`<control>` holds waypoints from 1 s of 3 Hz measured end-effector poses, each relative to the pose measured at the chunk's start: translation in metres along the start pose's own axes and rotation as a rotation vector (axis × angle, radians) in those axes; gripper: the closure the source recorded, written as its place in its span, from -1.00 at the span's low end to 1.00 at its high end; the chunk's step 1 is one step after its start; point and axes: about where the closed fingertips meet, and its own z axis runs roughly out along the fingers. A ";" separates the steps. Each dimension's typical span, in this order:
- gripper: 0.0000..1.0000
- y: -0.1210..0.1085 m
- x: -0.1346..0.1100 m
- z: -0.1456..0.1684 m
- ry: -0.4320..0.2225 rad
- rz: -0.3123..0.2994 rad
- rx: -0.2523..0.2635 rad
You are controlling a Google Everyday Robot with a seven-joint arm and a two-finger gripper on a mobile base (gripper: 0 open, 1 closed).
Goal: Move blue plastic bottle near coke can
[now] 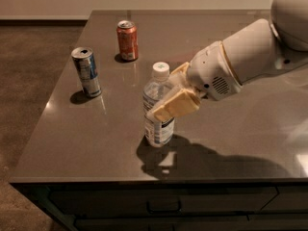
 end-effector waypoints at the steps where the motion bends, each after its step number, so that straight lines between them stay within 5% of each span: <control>1: 0.27 -0.005 -0.005 -0.005 -0.030 0.011 -0.010; 2: 0.74 -0.030 -0.021 -0.017 -0.052 0.013 0.052; 3: 1.00 -0.065 -0.046 -0.033 -0.077 0.011 0.129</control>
Offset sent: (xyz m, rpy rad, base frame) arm 0.0728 -0.0173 0.0611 0.0656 -0.1094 -0.1440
